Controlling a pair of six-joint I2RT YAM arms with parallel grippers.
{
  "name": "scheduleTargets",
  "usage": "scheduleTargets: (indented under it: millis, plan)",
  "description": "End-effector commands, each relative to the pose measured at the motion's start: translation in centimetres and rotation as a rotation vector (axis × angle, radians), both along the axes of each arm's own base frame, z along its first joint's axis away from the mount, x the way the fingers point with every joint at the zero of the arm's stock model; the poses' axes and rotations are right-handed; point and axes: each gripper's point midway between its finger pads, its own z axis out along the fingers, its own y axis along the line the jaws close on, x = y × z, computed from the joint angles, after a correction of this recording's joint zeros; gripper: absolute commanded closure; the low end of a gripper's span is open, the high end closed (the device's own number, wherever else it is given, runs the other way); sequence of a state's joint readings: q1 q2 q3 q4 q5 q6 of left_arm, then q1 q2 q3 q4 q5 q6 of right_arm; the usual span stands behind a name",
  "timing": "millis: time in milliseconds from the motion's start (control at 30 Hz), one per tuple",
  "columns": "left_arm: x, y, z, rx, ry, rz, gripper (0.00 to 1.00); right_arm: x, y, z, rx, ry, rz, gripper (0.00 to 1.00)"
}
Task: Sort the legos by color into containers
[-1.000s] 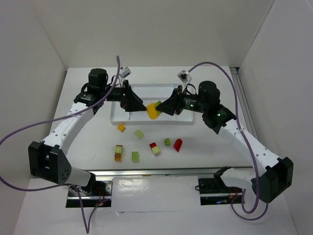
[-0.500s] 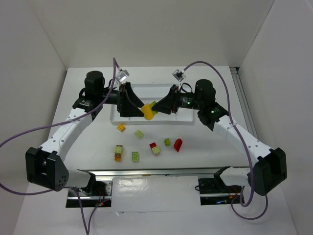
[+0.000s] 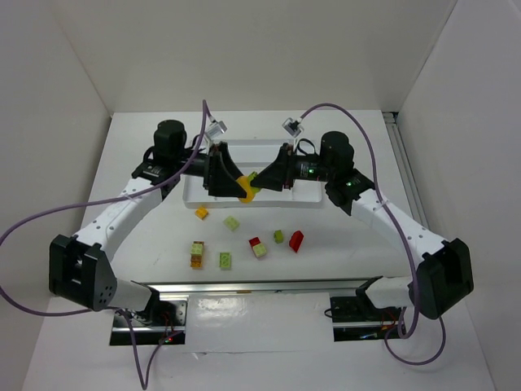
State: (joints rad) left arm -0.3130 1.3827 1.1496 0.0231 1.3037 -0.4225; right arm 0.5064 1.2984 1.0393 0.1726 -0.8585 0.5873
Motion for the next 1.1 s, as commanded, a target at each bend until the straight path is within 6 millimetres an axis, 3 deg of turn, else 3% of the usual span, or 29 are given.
scheduleTargets:
  millis: [0,67,100,200,267,467,667,700,733,767,800,833,867,900,933,967,1067]
  plan:
    - [0.0,-0.4,0.7,-0.02,-0.055,-0.036,0.23,0.2,0.1,2.5,0.049,-0.093,0.019,0.84]
    - [0.0,-0.7,0.7,-0.024,-0.056,-0.035,0.33,0.2,0.1,2.5,0.049,-0.093,0.019,0.84]
    - [-0.1,-0.7,0.9,-0.029,-0.048,-0.042,0.33,0.2,0.1,2.5,0.049,-0.093,0.019,0.84]
    - [0.2,-0.8,0.7,-0.024,-0.06,-0.045,0.69,0.8,-0.2,2.0,0.022,-0.089,-0.034,0.87]
    - [0.7,-0.8,0.3,0.0,-0.049,-0.022,1.0,1.4,-0.5,1.8,0.003,-0.092,-0.086,0.9]
    - [3.3,0.2,-2.1,0.078,0.091,0.076,1.0,2.5,-3.1,0.7,-0.106,-0.078,-0.262,0.93]
    - [7.6,3.5,-4.7,0.152,0.196,0.335,1.0,6.3,-8.4,0.2,-0.194,-0.068,-0.584,0.93]
    - [8.6,3.9,-5.4,0.171,0.223,0.385,1.0,8.1,-10.1,-0.1,-0.235,-0.061,-0.718,0.93]
    - [9.7,4.7,-6.8,0.208,0.271,0.455,1.0,9.0,-11.1,-2.0,-0.307,-0.012,-0.782,0.93]
    - [11.8,6.5,-8.8,0.334,0.318,0.642,1.0,10.1,-11.9,-1.9,-0.334,-0.007,-0.846,0.93]
    - [13.2,8.0,-9.9,0.417,0.335,0.758,1.0,11.4,-13.7,-2.6,-0.387,0.003,-0.96,0.93]
    - [15.3,9.4,-10.3,0.482,0.359,0.881,1.0,12.3,-14.0,-4.5,-0.448,0.036,-0.988,0.93]
    - [16.9,12.2,-11.9,0.595,0.352,1.045,1.0,12.9,-14.4,-5.3,-0.474,0.046,-1.013,0.93]
    - [17.6,13.0,-12.5,0.639,0.359,1.09,1.0,13.7,-15.8,-6.2,-0.514,0.053,-1.087,0.93]
    - [18.1,13.8,-12.4,0.678,0.364,1.128,1.0,14.4,-15.5,-7.4,-0.535,0.067,-1.083,0.93]
    - [19.0,14.9,-14.2,0.746,0.389,1.183,1.0,14.7,-15.7,-8.2,-0.558,0.076,-1.096,0.93]
    - [20.2,16.5,-15.5,0.833,0.391,1.26,1.0,16.1,-16.9,-11.1,-0.635,0.108,-1.133,0.93]
